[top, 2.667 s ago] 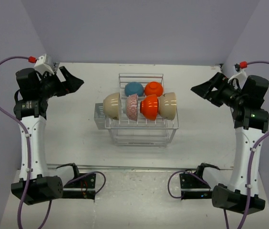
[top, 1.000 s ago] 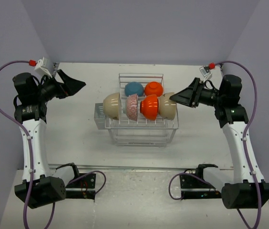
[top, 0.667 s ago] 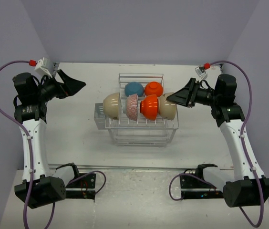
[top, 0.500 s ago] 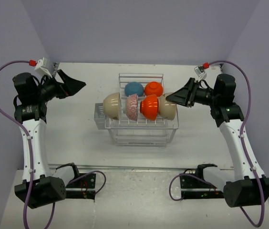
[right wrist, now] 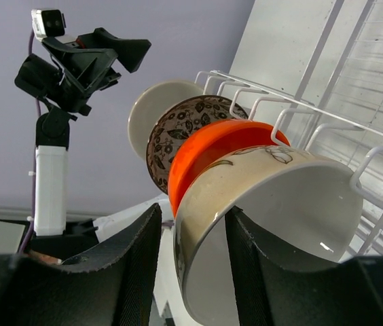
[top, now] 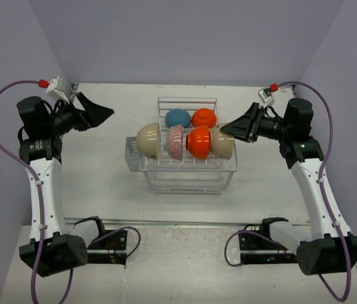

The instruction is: Unload the bowls from the dish rack

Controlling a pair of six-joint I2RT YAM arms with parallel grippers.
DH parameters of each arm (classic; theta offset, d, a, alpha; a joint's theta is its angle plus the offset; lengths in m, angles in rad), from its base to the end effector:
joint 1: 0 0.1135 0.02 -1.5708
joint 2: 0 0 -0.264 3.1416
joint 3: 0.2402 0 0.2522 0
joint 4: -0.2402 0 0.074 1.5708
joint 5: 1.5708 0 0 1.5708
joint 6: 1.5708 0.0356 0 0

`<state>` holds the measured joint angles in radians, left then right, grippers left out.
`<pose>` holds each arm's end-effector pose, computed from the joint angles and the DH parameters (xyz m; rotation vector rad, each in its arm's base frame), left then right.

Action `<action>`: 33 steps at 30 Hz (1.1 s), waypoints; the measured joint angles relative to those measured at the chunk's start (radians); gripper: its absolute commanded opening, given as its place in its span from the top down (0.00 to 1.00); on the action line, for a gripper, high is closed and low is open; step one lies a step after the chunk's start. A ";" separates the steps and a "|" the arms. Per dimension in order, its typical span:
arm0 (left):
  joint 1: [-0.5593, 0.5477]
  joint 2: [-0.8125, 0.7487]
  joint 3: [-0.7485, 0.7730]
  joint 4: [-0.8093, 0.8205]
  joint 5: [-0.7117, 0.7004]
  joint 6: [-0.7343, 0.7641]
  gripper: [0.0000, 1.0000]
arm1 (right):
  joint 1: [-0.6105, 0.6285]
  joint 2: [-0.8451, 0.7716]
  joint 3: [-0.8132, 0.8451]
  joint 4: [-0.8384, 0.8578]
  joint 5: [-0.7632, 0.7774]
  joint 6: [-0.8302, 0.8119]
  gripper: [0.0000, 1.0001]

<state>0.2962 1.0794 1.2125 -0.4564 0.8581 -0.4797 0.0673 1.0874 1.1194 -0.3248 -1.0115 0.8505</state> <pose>0.2207 0.0392 0.4073 -0.1314 1.8764 -0.9317 0.2266 0.0455 0.3882 0.0025 2.0201 1.5424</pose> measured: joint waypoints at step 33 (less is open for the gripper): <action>0.001 -0.002 -0.028 0.000 0.000 0.000 0.00 | 0.010 -0.037 -0.073 0.079 -0.033 0.211 1.00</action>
<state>0.2970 1.0779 1.1843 -0.4568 0.8585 -0.4793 0.0776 1.0500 1.0466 -0.2459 -1.0443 1.0611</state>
